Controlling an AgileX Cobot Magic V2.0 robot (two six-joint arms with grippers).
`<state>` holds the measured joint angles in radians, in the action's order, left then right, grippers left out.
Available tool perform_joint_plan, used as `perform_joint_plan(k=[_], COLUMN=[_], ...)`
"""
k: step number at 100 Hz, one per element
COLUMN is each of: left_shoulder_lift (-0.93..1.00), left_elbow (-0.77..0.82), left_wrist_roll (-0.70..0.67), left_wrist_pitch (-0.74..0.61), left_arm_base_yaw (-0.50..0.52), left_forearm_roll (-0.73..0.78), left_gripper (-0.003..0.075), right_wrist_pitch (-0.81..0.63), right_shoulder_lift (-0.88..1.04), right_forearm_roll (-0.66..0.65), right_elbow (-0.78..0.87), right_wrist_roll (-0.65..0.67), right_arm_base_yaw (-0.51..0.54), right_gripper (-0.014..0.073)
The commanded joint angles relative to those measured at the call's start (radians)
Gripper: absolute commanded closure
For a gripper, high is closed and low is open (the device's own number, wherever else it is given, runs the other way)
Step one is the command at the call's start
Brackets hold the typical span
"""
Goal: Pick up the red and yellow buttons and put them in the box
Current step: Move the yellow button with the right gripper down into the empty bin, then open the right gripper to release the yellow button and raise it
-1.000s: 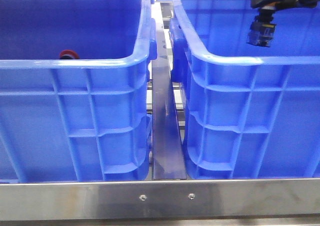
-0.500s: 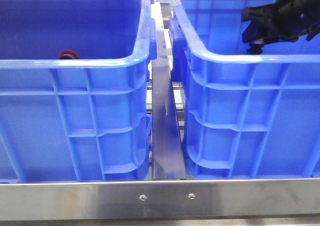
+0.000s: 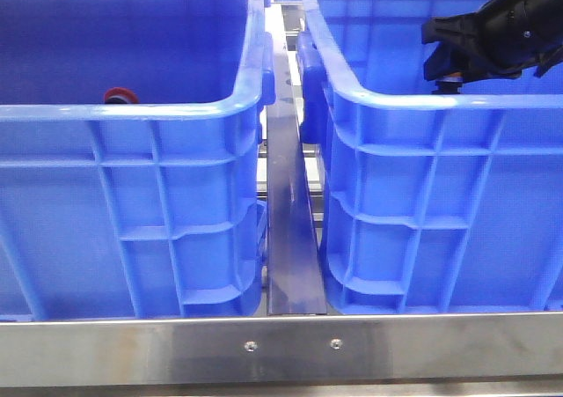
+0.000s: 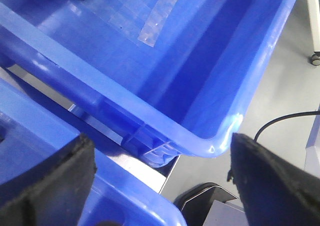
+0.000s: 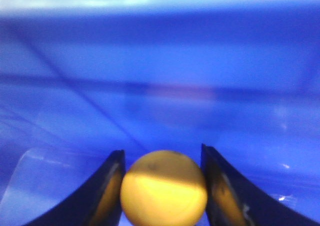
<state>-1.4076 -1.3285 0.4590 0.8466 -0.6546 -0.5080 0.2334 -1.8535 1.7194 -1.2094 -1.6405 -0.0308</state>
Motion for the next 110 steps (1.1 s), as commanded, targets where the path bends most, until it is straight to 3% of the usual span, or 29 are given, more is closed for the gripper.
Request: perform_joint_plan(k=[1, 12, 42, 62, 110], left_shoulder_lift=[0.034, 0.034, 0.034, 0.034, 0.034], left_elbow=[-0.034, -0.034, -0.034, -0.034, -0.034], left_wrist_roll=[0.001, 0.001, 0.001, 0.001, 0.001], left_wrist_pitch=[-0.044, -0.044, -0.044, -0.044, -0.044], left_arm_base_yaw=[-0.007, -0.007, -0.007, -0.007, -0.007], left_forearm_roll=[-0.034, -0.036, -0.036, -0.036, -0.036], left_gripper=[0.0194, 0.0194, 0.0194, 0.0194, 0.0194], right_wrist_pitch=[0.021, 0.023, 0.024, 0.024, 0.018], right_shoulder_lift=[0.044, 0.044, 0.044, 0.045, 0.055], right_forearm_roll=[0.023, 0.023, 0.023, 0.023, 0.023], right_elbow=[-0.031, -0.031, -0.031, -0.031, -0.031], right_wrist_roll=[-0.014, -0.014, -0.014, -0.014, -0.014], right_arm_base_yaw=[0.005, 0.005, 0.005, 0.005, 0.005], right_gripper=[0.0354, 0.0315, 0.0309, 0.0192, 0.0126])
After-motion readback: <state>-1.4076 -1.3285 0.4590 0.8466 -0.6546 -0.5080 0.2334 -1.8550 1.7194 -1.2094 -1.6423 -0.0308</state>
